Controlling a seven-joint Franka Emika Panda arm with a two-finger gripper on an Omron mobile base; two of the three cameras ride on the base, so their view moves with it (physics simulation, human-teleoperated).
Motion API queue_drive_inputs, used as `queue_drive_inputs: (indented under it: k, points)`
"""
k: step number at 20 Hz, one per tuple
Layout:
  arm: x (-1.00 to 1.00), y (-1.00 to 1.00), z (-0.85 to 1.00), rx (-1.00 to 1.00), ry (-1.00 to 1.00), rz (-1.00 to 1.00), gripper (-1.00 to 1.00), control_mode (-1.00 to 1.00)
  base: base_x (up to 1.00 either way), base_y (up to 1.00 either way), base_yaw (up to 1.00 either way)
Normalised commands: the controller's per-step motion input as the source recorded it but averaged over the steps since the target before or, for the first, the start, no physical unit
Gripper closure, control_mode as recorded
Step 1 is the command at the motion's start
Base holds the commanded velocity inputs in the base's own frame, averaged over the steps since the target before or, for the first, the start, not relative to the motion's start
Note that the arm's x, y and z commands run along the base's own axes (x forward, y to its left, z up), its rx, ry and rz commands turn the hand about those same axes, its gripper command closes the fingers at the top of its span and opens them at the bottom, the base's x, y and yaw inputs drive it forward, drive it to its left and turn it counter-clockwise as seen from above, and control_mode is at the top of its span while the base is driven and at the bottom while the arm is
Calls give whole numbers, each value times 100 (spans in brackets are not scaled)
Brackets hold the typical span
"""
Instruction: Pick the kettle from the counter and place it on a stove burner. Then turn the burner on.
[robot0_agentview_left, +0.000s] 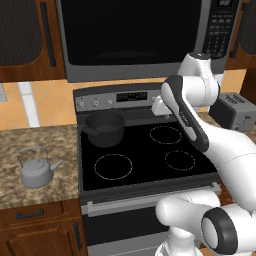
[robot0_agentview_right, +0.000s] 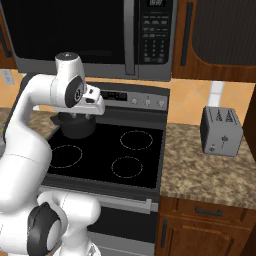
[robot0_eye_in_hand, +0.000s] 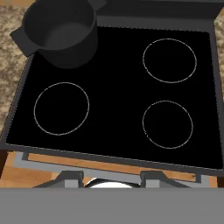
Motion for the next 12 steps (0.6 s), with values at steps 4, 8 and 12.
queue_drive_inputs:
  k: [4, 8, 12]
  points:
    - [-13, 0, -2, 1, 1, 0, -100, -100, 0, 0, 0]
    - [-33, 59, -1, 0, 0, 0, -100, -100, 0, 0, 0]
    - [-18, 95, -16, 0, 0, 0, -100, -100, 0, 0, 0]
